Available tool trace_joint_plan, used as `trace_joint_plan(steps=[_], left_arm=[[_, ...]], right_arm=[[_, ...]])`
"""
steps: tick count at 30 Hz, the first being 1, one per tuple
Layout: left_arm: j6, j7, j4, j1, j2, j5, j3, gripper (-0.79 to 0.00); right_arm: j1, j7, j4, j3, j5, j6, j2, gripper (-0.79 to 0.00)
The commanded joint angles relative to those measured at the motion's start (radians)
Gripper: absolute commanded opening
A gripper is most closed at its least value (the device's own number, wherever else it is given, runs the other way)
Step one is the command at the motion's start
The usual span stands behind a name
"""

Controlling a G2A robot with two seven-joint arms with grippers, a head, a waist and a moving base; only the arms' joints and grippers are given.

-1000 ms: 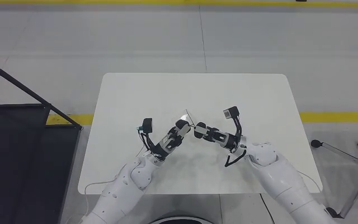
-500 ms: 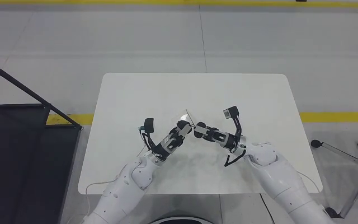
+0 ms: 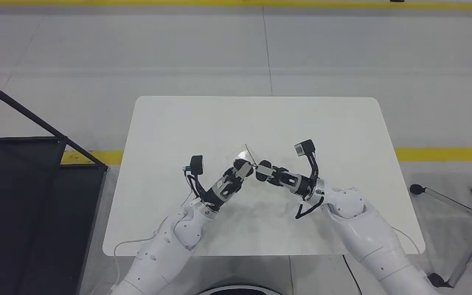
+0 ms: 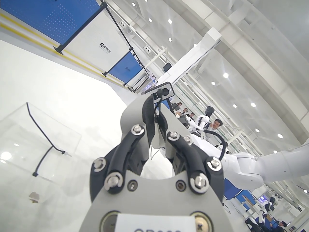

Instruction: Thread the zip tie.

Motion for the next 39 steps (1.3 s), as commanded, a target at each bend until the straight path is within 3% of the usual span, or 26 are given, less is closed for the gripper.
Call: trace_joint_plan(steps=[1,11,17,27,30,33,34,39], left_arm=[[0.000,0.002,0.000,0.002,-0.002,0.001,-0.002,-0.659],[-0.003,0.000,0.000,0.006,-0.009,0.004,-0.015,-0.674],[-0.006,-0.005,0.003,0.007,-0.012,0.006,-0.021,-0.782],[-0.008,-0.009,0.005,0.008,-0.019,0.010,-0.032,-0.785],[-0.006,-0.010,0.006,0.008,-0.020,0.013,-0.036,-0.785],[0.001,-0.011,0.002,0.011,-0.020,0.020,-0.045,-0.785],[0.006,-0.009,-0.003,0.014,-0.020,0.027,-0.050,-0.785],[0.015,-0.016,-0.038,0.045,-0.011,0.041,-0.090,-0.785]], right_arm=[[-0.001,0.002,0.001,0.003,-0.001,0.002,-0.001,-0.785],[-0.006,0.012,0.001,0.017,-0.010,0.010,-0.009,-0.785],[-0.008,0.015,0.002,0.023,-0.017,0.016,-0.013,-0.785],[-0.013,0.020,0.003,0.035,-0.025,0.021,-0.020,-0.785],[-0.013,0.015,0.004,0.040,-0.026,0.027,-0.022,-0.231],[-0.019,0.008,0.000,0.057,-0.030,0.019,-0.020,-0.031],[-0.023,0.003,-0.005,0.066,-0.036,0.014,-0.018,0.000],[-0.061,-0.050,-0.072,0.124,-0.151,0.019,-0.002,0.000]])
